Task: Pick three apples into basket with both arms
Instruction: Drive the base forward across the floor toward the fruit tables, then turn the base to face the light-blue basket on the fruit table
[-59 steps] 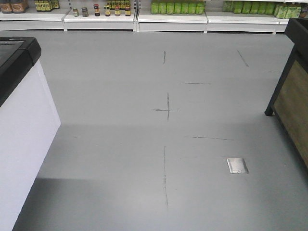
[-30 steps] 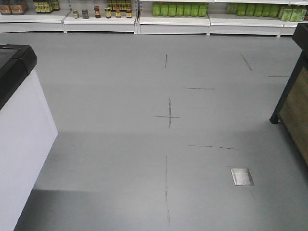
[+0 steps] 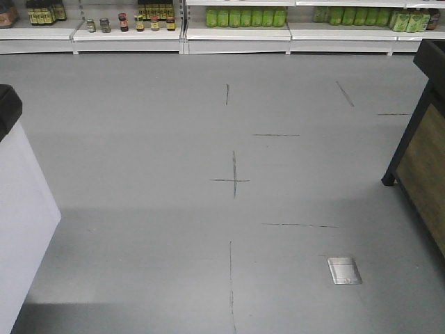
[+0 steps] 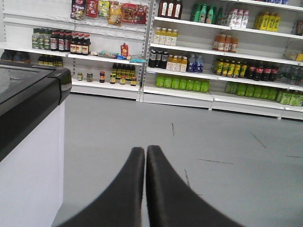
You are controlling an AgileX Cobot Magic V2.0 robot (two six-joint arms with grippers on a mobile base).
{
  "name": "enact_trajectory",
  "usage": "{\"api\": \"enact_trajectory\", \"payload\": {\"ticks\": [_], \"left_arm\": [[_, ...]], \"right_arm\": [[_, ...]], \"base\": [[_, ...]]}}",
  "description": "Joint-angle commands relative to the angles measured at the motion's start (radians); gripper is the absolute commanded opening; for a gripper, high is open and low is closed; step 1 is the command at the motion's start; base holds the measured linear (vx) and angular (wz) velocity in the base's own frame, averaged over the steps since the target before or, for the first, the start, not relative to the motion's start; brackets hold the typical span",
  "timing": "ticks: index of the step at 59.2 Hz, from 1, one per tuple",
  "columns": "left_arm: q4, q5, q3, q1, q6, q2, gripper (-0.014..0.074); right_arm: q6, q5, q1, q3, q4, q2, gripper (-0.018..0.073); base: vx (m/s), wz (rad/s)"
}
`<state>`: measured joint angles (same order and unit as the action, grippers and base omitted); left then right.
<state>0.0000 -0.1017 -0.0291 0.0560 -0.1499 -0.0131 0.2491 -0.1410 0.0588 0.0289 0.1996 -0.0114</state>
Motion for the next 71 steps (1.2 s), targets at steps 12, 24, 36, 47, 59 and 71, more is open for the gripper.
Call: {"api": "enact_trajectory", "payload": {"ticks": [12, 24, 36, 47, 59, 71], "left_arm": [[0.0, 0.079, 0.026, 0.002, -0.007, -0.013, -0.0006], [0.0, 0.079, 0.026, 0.002, -0.007, -0.013, -0.0006], [0.0, 0.079, 0.026, 0.002, -0.007, -0.013, -0.0006], [0.0, 0.079, 0.026, 0.002, -0.007, -0.013, -0.0006], [0.0, 0.079, 0.026, 0.002, -0.007, -0.013, -0.0006], [0.0, 0.079, 0.026, 0.002, -0.007, -0.013, -0.0006]], "right_arm": [[-0.002, 0.076, -0.001, 0.012, 0.005, -0.012, -0.0006], [-0.002, 0.076, -0.001, 0.012, 0.005, -0.012, -0.0006], [-0.002, 0.076, -0.001, 0.012, 0.005, -0.012, -0.0006], [-0.002, 0.076, -0.001, 0.012, 0.005, -0.012, -0.0006], [-0.002, 0.076, -0.001, 0.012, 0.005, -0.012, -0.0006], [-0.002, 0.076, -0.001, 0.012, 0.005, -0.012, -0.0006]], "base": [[0.19, -0.2], [0.18, -0.25], [0.18, -0.31], [0.16, -0.39], [0.13, -0.47], [0.12, -0.47]]}}
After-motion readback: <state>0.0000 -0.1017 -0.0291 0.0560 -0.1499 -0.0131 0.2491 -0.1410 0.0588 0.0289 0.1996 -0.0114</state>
